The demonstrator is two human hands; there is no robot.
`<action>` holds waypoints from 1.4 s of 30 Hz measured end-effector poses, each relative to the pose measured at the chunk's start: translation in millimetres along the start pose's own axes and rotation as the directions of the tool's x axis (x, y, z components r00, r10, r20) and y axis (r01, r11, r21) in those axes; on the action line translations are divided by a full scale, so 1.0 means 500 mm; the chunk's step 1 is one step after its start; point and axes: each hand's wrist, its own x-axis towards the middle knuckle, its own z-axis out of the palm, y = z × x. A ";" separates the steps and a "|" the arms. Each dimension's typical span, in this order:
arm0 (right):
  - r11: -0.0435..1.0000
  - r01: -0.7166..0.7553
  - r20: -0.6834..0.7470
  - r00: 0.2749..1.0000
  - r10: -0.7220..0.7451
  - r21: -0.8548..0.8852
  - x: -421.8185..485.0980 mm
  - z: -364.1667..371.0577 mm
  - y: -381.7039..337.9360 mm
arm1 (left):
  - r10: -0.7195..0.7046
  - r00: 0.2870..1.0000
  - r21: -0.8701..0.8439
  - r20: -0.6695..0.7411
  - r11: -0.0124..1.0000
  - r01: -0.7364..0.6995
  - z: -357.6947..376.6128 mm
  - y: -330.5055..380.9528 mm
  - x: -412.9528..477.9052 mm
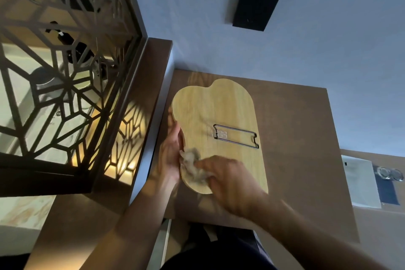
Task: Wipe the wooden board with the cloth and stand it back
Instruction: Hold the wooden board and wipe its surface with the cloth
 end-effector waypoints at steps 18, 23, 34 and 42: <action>0.814 -0.528 -0.357 0.732 0.580 0.241 0.252 -0.080 0.350 | 0.278 0.951 0.133 0.132 0.946 -0.295 0.002 -0.007 0.023; 0.730 -0.675 -0.456 0.620 0.639 0.106 0.199 -0.121 0.449 | 0.317 0.937 0.150 0.147 0.929 -0.338 0.002 -0.002 0.022; 0.971 -0.050 -0.317 0.940 0.124 0.232 0.327 -0.056 0.153 | 0.293 0.944 0.110 0.154 0.944 -0.311 0.009 0.000 0.017; 0.776 -0.608 -0.397 0.678 0.618 0.170 0.235 -0.124 0.463 | 0.298 0.941 0.122 0.158 0.940 -0.318 -0.003 -0.008 0.028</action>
